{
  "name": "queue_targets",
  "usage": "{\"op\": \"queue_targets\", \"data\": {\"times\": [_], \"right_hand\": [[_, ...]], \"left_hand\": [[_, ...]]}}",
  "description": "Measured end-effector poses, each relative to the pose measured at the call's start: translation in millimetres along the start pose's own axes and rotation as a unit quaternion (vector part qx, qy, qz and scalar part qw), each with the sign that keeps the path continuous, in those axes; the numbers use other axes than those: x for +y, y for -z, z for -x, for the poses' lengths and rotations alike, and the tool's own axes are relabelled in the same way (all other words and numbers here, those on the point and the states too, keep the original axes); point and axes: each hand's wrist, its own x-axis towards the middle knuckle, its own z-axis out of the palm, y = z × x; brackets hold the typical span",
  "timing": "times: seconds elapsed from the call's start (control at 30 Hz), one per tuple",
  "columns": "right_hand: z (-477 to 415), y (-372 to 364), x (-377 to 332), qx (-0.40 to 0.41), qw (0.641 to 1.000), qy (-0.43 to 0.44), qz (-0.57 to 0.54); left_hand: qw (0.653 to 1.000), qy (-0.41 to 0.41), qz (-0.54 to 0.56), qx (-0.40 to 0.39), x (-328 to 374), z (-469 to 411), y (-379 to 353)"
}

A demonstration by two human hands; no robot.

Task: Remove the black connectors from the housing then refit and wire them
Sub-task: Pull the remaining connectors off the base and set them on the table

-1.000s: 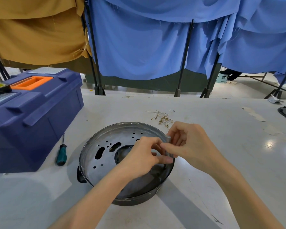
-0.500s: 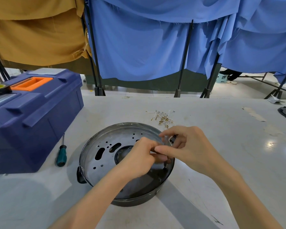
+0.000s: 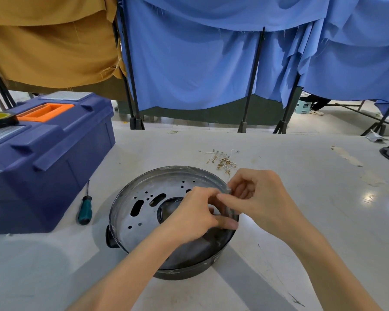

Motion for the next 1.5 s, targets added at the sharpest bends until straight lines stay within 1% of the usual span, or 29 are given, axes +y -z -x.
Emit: {"op": "queue_targets", "data": {"times": [0.1,0.17,0.3,0.43,0.53,0.6,0.77,0.9,1.0,1.17,1.23,1.3,1.37,1.43,1.5], "right_hand": [[1,-2,0,-0.004,1.000,-0.005,0.029],[2,0,-2,-0.018,1.000,0.003,0.024],[1,2,-1,-0.016,1.000,-0.002,-0.011],[-1,-1,-1,-0.006,1.000,-0.008,0.017],[-1,3,-3,-0.029,0.999,-0.004,0.033],[0,3,-3,-0.037,0.999,0.005,0.019],[0,-1,-4,-0.008,0.999,0.002,0.032],[1,-13,-7,0.037,0.997,-0.020,0.064],[2,-15,-7,0.052,0.995,-0.045,0.065],[4,-17,-8,0.079,0.993,-0.070,0.054],[3,-13,-11,0.046,0.995,-0.072,0.043],[0,-3,-11,-0.027,0.997,-0.066,-0.001],[-3,7,-10,-0.078,0.995,-0.052,-0.029],[-4,11,-8,-0.093,0.994,-0.043,-0.047],[-3,7,-8,-0.078,0.994,-0.047,-0.059]], "left_hand": [[1.000,0.024,-0.003,0.005,-4,-3,-1],[0.999,0.033,0.006,-0.006,-5,-4,-1],[1.000,0.014,0.015,-0.001,-4,-2,0],[1.000,0.015,0.010,0.005,-5,-3,-1],[1.000,0.012,-0.003,-0.005,-5,-5,-2],[1.000,0.015,0.005,-0.006,-6,-4,-1],[1.000,-0.003,0.016,-0.012,-5,-3,-1],[1.000,-0.006,0.022,-0.003,-8,-6,-3],[1.000,-0.006,0.027,-0.009,-8,-6,-3],[1.000,-0.016,-0.003,-0.015,-7,-6,-3],[1.000,-0.011,-0.002,-0.014,-7,-5,-2],[1.000,-0.004,0.004,-0.008,-7,-4,0],[1.000,-0.007,0.002,-0.013,-6,-4,1],[1.000,-0.008,-0.003,-0.016,-5,-4,0],[1.000,-0.004,-0.017,-0.012,-5,-5,2]]}}
